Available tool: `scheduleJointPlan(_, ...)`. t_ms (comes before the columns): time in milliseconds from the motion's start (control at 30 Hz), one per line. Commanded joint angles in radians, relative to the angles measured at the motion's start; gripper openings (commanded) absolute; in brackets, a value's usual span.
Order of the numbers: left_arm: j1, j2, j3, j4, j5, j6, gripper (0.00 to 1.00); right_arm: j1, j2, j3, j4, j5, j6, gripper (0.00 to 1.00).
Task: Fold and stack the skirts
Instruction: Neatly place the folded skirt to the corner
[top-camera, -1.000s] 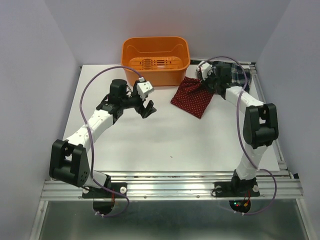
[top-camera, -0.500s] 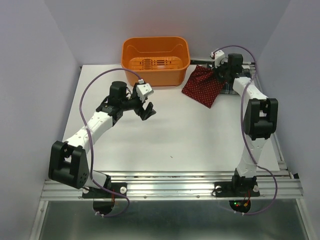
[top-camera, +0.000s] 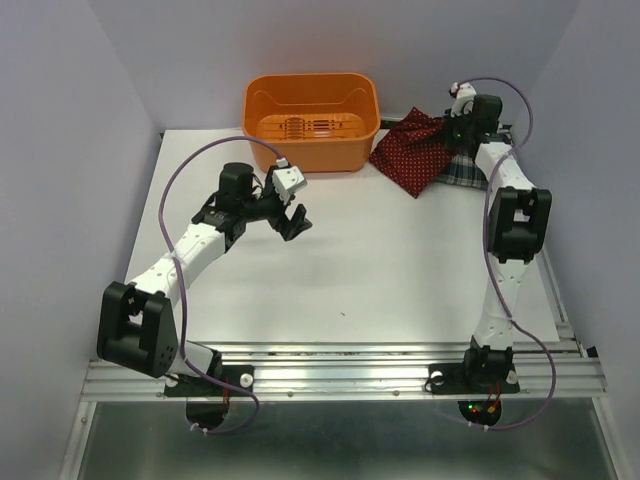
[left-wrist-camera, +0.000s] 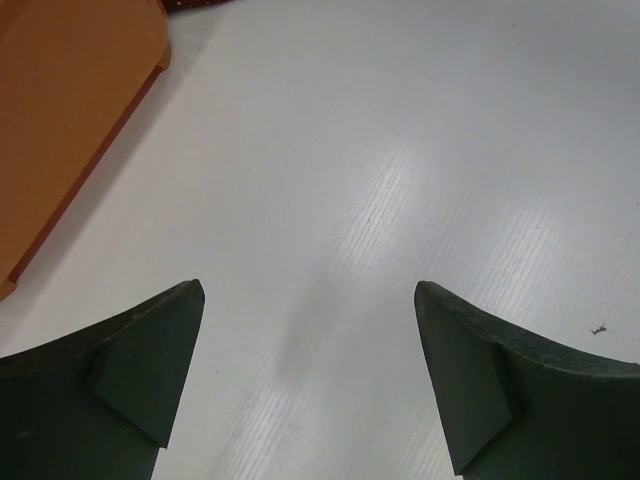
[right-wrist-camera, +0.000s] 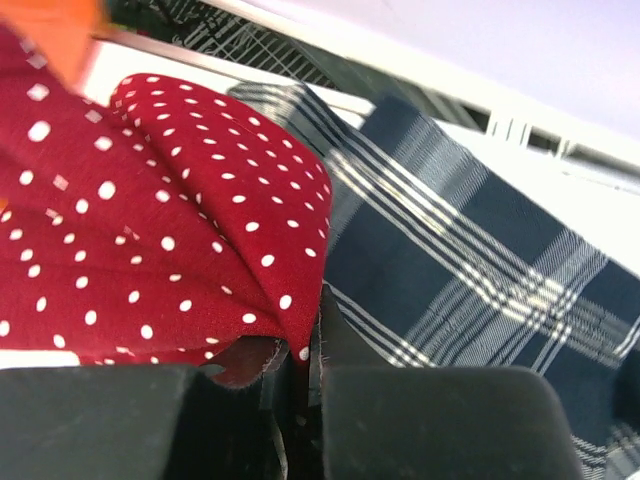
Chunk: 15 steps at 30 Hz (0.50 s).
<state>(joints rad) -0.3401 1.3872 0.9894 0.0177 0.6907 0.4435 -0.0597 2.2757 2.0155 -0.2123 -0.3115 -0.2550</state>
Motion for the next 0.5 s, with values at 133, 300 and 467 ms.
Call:
scheduleJointPlan(133, -0.005, -0.030, -0.026, 0.019, 0.010, -0.006, 0.99, -0.127, 0.042, 0.086, 0.014, -0.110, 0.321, 0.01)
scheduleJointPlan(300, -0.005, -0.030, -0.032, 0.011, 0.015, -0.011, 0.99, -0.189, -0.002, -0.042, 0.124, -0.256, 0.586, 0.01)
scheduleJointPlan(467, -0.005, -0.028, -0.018, -0.007, 0.015, -0.012, 0.99, -0.227, -0.059, -0.184, 0.358, -0.252, 0.799, 0.01)
